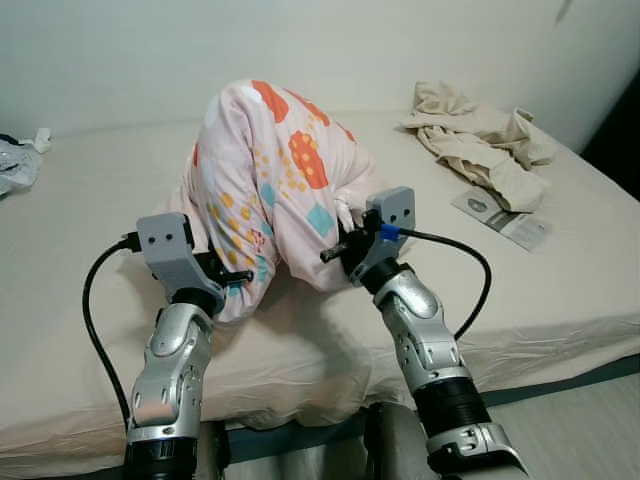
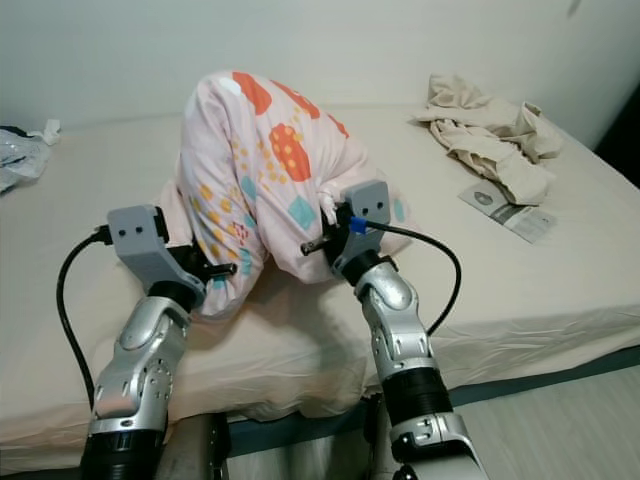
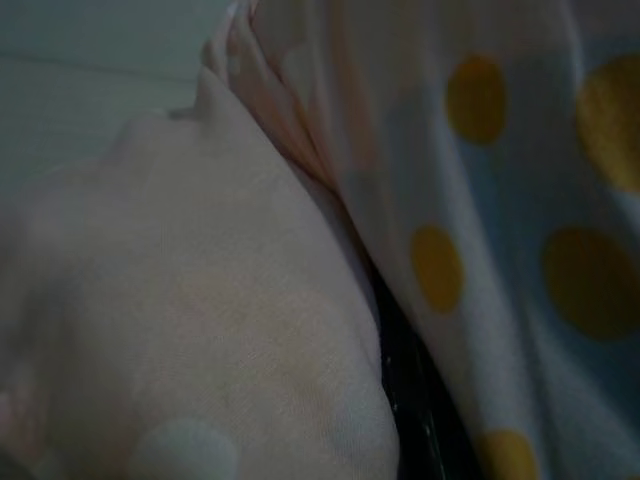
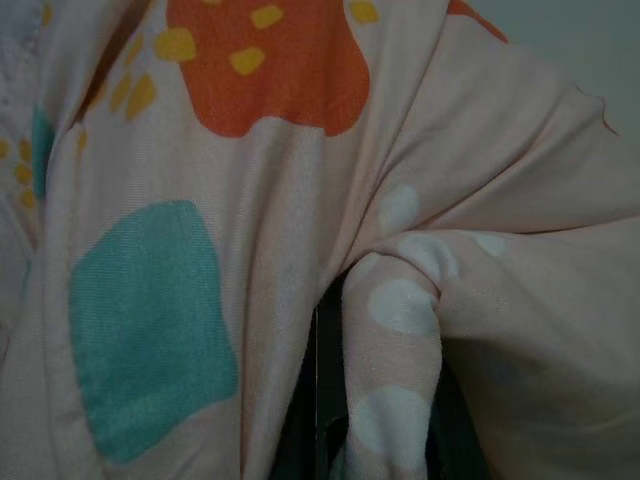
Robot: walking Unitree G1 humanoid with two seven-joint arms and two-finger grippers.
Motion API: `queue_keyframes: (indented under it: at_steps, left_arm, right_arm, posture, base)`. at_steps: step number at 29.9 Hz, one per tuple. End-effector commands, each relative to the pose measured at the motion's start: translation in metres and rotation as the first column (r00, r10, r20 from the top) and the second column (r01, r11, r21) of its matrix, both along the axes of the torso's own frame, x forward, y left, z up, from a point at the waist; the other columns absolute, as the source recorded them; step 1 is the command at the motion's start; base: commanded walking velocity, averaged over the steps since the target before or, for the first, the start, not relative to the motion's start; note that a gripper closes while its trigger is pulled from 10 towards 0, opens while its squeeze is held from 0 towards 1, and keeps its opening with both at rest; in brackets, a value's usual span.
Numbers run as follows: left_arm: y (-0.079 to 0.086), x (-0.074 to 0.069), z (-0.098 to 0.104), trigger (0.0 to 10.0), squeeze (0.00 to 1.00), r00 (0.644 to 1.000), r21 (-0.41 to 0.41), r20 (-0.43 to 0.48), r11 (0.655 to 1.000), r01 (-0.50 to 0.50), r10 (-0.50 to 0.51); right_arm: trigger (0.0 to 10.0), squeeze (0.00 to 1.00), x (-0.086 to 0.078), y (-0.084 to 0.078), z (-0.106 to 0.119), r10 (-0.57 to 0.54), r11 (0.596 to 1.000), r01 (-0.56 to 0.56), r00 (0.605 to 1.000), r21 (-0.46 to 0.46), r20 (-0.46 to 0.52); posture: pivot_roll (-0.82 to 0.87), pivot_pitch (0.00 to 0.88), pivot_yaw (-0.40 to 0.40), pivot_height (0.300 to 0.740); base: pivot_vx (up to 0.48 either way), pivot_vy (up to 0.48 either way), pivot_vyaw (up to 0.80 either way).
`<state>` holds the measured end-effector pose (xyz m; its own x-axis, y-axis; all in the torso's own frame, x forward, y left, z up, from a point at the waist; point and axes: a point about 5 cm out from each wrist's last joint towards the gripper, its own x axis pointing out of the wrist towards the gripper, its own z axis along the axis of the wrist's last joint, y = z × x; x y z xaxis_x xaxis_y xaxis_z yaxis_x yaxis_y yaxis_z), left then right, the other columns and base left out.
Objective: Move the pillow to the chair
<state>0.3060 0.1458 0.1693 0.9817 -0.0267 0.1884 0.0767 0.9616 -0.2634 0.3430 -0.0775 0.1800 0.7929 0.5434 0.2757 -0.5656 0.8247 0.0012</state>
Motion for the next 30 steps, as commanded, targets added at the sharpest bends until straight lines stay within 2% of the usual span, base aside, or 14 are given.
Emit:
queue_keyframes:
  at_steps: [1, 10, 30]
  left_arm:
    - [-0.0213, 0.0003, 0.0217, 10.0, 0.00, 0.990, 0.029, 0.101, 0.994, 0.101, -0.103]
    - [-0.0210, -0.0006, 0.0193, 10.0, 0.00, 0.988, 0.102, 0.111, 0.991, 0.093, -0.104]
    - [-0.0176, -0.0011, 0.0190, 10.0, 0.00, 0.988, 0.095, 0.124, 0.992, 0.085, -0.097]
  right_arm:
    - [10.0, 0.00, -0.0050, 0.0218, 0.0043, 0.100, 0.994, -0.098, 0.994, -0.043, 0.035]
    - [10.0, 0.00, -0.0045, 0.0172, 0.0016, 0.077, 0.997, -0.076, 0.997, -0.027, 0.025]
    - [10.0, 0.00, -0.0040, 0.0166, 0.0019, 0.075, 0.997, -0.075, 0.997, -0.021, 0.022]
  posture:
    - [0.06, 0.058, -0.063, 0.580]
    - [0.06, 0.046, -0.055, 0.614]
    - [0.06, 0.050, -0.056, 0.704]
  base:
    - [0.000, 0.000, 0.00]
    - [0.000, 0.000, 0.00]
    - [0.000, 0.000, 0.00]
